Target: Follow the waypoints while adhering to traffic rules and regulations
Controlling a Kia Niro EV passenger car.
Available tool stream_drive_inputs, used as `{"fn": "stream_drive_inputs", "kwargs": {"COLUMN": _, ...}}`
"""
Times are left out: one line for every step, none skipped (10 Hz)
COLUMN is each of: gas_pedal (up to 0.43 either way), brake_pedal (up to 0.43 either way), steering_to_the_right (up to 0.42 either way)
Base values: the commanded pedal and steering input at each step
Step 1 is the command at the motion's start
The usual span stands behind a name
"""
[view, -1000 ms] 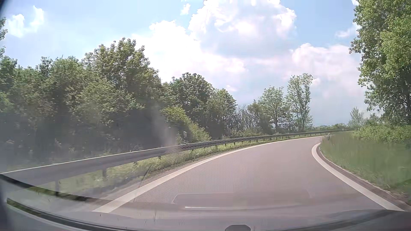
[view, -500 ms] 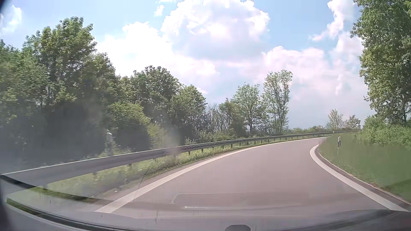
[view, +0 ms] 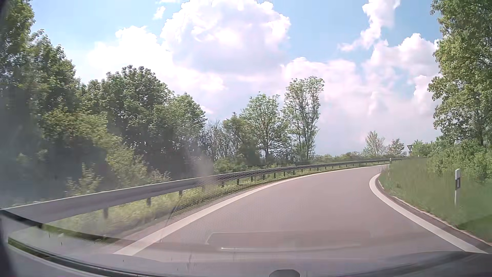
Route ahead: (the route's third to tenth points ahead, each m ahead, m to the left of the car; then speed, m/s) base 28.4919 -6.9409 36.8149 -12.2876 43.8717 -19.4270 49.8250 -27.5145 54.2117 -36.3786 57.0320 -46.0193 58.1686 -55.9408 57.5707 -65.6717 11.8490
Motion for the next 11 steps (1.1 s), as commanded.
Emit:
{"fn": "stream_drive_inputs", "kwargs": {"gas_pedal": 0.020, "brake_pedal": 0.000, "steering_to_the_right": 0.094}}
{"fn": "stream_drive_inputs", "kwargs": {"gas_pedal": 0.020, "brake_pedal": 0.000, "steering_to_the_right": 0.094}}
{"fn": "stream_drive_inputs", "kwargs": {"gas_pedal": 0.020, "brake_pedal": 0.000, "steering_to_the_right": 0.094}}
{"fn": "stream_drive_inputs", "kwargs": {"gas_pedal": 0.020, "brake_pedal": 0.000, "steering_to_the_right": 0.094}}
{"fn": "stream_drive_inputs", "kwargs": {"gas_pedal": 0.087, "brake_pedal": 0.000, "steering_to_the_right": 0.094}}
{"fn": "stream_drive_inputs", "kwargs": {"gas_pedal": 0.240, "brake_pedal": 0.000, "steering_to_the_right": 0.094}}
{"fn": "stream_drive_inputs", "kwargs": {"gas_pedal": 0.240, "brake_pedal": 0.000, "steering_to_the_right": 0.094}}
{"fn": "stream_drive_inputs", "kwargs": {"gas_pedal": 0.209, "brake_pedal": 0.000, "steering_to_the_right": 0.093}}
{"fn": "stream_drive_inputs", "kwargs": {"gas_pedal": 0.079, "brake_pedal": 0.000, "steering_to_the_right": 0.094}}
{"fn": "stream_drive_inputs", "kwargs": {"gas_pedal": 0.028, "brake_pedal": 0.000, "steering_to_the_right": 0.093}}
{"fn": "stream_drive_inputs", "kwargs": {"gas_pedal": 0.000, "brake_pedal": 0.000, "steering_to_the_right": 0.093}}
